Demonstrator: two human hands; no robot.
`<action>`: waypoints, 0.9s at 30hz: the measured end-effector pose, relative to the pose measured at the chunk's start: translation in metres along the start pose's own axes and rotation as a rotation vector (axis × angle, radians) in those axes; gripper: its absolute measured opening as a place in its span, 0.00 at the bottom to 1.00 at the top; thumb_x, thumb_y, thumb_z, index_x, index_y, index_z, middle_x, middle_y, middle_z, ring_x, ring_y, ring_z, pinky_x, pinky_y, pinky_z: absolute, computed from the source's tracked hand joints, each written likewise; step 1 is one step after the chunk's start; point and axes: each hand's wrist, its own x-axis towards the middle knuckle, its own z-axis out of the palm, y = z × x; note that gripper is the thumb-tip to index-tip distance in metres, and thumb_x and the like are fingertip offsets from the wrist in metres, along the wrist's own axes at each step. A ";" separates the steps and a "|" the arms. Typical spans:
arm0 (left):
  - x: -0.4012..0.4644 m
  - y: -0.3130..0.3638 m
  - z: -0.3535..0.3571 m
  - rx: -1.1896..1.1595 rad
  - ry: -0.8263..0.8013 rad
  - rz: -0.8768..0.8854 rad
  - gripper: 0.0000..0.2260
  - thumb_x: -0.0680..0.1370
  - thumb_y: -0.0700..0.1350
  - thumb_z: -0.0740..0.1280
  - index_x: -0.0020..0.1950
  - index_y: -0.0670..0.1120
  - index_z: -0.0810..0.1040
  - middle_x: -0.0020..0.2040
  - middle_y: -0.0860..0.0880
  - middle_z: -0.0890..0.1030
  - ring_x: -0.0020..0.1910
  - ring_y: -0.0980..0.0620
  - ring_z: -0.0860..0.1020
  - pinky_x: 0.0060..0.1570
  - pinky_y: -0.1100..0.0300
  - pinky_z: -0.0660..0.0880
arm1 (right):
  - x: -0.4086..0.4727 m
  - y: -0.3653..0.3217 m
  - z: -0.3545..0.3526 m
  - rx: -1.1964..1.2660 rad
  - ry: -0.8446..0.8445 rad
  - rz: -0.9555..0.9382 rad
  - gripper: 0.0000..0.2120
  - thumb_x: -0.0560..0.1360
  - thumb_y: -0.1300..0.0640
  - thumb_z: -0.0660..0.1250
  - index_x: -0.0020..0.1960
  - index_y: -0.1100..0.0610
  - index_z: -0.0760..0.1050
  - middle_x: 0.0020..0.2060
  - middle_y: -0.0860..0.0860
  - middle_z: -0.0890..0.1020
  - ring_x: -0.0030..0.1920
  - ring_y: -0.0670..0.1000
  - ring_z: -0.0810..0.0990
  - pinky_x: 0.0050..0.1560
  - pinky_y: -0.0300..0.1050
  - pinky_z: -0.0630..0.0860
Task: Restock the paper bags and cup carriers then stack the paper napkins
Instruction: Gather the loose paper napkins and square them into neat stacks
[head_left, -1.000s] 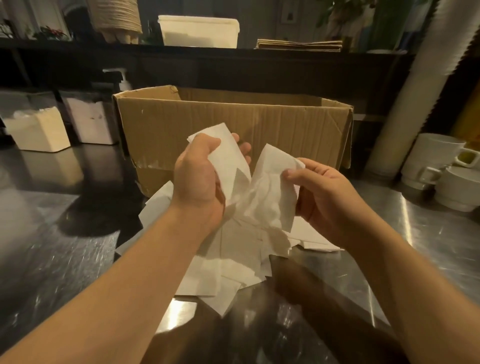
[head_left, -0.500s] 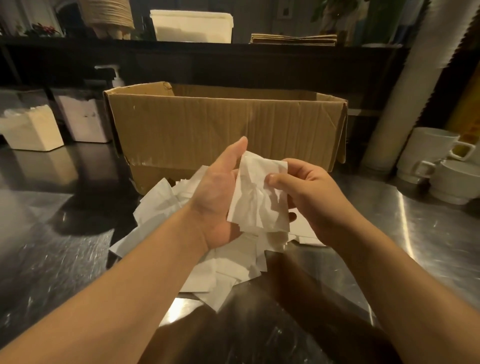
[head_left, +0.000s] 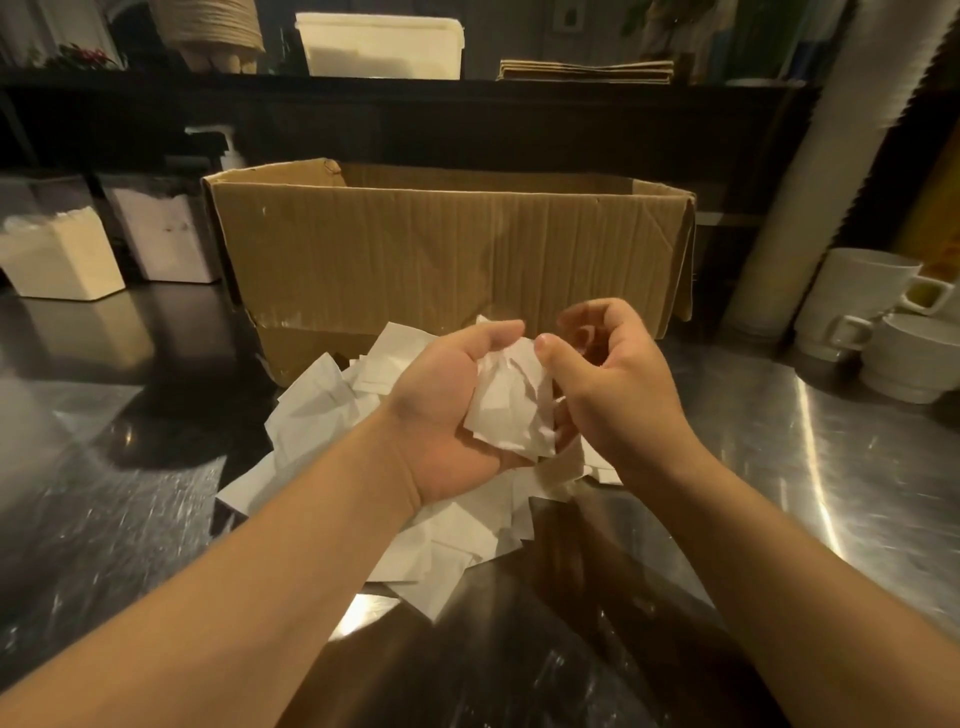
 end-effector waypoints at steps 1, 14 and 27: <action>0.000 0.000 0.000 -0.032 0.013 -0.004 0.21 0.83 0.54 0.60 0.68 0.42 0.78 0.54 0.41 0.83 0.51 0.43 0.82 0.62 0.45 0.75 | -0.001 0.000 0.000 -0.044 0.017 -0.107 0.08 0.77 0.45 0.69 0.53 0.42 0.72 0.52 0.44 0.76 0.52 0.51 0.81 0.48 0.51 0.84; 0.001 0.003 -0.006 -0.080 0.168 -0.028 0.25 0.84 0.62 0.59 0.72 0.47 0.77 0.56 0.42 0.85 0.54 0.43 0.84 0.51 0.46 0.81 | -0.006 0.004 -0.004 -0.302 -0.345 -0.469 0.10 0.77 0.38 0.64 0.49 0.39 0.82 0.52 0.33 0.77 0.62 0.44 0.70 0.64 0.52 0.67; 0.000 0.008 -0.005 -0.084 0.329 0.116 0.20 0.82 0.56 0.63 0.64 0.41 0.79 0.51 0.42 0.83 0.38 0.48 0.74 0.38 0.58 0.72 | 0.036 0.030 -0.031 -0.363 -0.126 0.309 0.11 0.79 0.47 0.69 0.59 0.49 0.80 0.54 0.49 0.82 0.53 0.51 0.80 0.52 0.47 0.79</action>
